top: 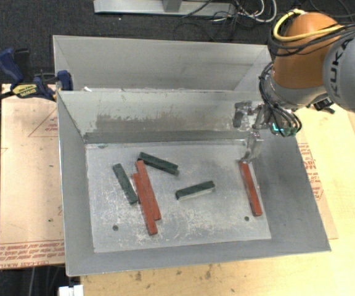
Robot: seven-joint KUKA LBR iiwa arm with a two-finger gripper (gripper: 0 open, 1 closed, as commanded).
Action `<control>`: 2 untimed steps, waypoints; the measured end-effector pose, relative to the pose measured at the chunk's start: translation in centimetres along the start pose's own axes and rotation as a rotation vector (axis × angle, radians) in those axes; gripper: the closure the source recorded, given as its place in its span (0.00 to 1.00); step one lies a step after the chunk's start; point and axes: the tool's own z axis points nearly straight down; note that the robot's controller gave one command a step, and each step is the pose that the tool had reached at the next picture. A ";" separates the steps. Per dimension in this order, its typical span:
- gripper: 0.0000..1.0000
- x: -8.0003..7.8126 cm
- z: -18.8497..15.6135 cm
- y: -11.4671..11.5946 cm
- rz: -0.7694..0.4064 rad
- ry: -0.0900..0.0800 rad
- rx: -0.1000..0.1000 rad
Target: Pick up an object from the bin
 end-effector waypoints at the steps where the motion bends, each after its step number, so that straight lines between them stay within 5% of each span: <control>1: 0.00 -0.2 -0.5 0.0 -0.001 -0.008 0.001; 2: 0.00 1.1 1.7 2.5 -0.139 -0.013 0.005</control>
Offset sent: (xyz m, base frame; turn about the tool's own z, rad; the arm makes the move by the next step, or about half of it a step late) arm -0.0313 0.0669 -0.0539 -0.3351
